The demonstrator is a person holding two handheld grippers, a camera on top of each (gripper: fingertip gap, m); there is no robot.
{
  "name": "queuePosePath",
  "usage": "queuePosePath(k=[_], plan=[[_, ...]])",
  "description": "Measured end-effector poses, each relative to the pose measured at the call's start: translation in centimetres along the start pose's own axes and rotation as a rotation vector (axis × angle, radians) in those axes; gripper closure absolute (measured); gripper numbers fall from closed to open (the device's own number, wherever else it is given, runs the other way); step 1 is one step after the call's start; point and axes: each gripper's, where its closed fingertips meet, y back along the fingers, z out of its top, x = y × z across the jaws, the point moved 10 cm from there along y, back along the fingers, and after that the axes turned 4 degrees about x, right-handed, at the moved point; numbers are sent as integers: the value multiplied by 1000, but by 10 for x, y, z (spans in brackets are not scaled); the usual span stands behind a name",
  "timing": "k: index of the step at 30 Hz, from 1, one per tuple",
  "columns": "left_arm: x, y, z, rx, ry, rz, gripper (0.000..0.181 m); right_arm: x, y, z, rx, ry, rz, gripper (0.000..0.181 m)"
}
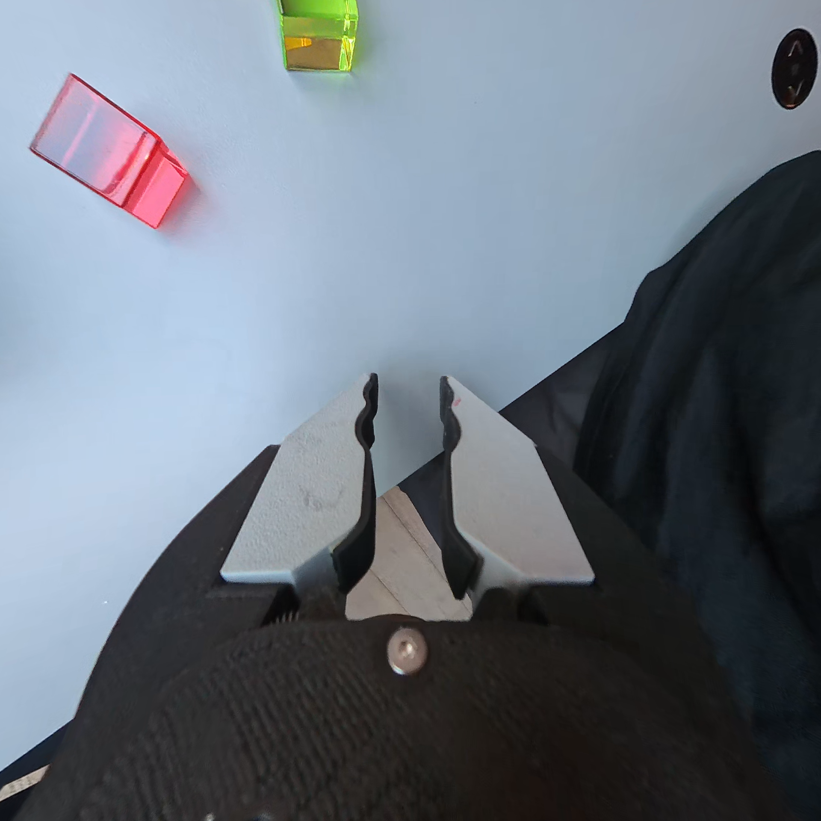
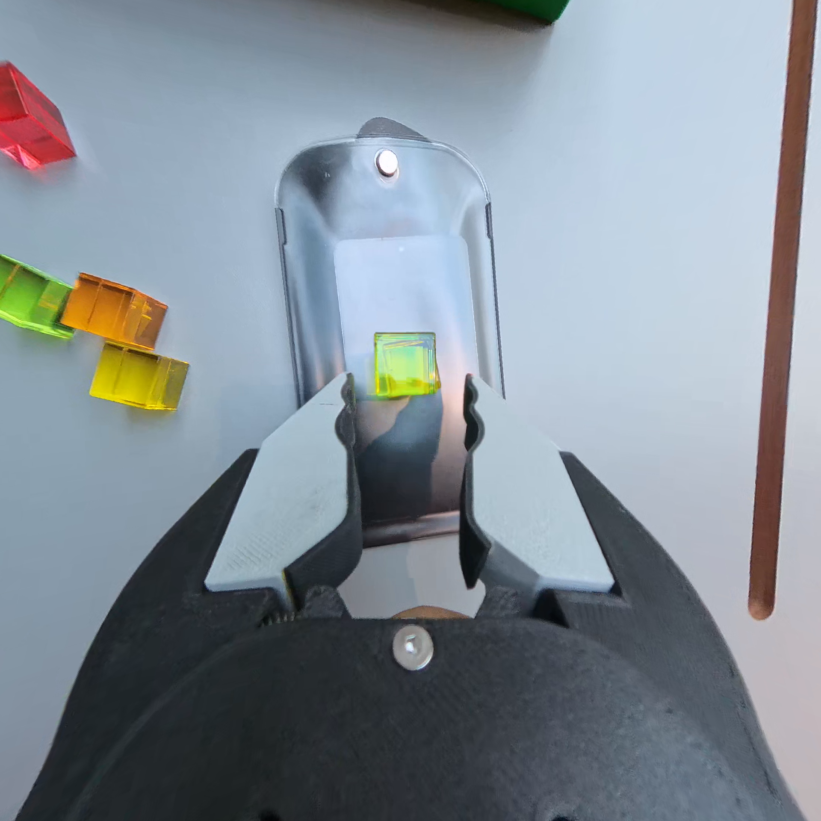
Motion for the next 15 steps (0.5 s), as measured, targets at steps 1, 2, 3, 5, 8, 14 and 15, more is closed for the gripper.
queuePosePath(k=[1, 2, 3, 5, 8, 14, 15], plan=[[1, 1, 0, -1, -4, 2, 156, 3, 6, 0, -19, -16, -3, 137], [1, 2, 0, -2, -9, 5, 156, 7, 15, 0, -48, -35, -11, 139], [2, 3, -1, -3, -13, 7, 156, 13, 24, 0, -86, -56, -13, 143], [4, 5, -2, 0, -16, 9, 156, 34, 42, 2, -173, -88, 22, 158], [8, 6, -3, 2, -18, 7, 156, 71, 43, 3, -202, -108, 107, 154], [11, 6, 0, 25, -58, 6, 156, 112, 0, -2, -86, -123, 138, 140], [12, 6, 0, 27, -62, 6, 156, 114, -6, -3, -64, -123, 129, 143]])
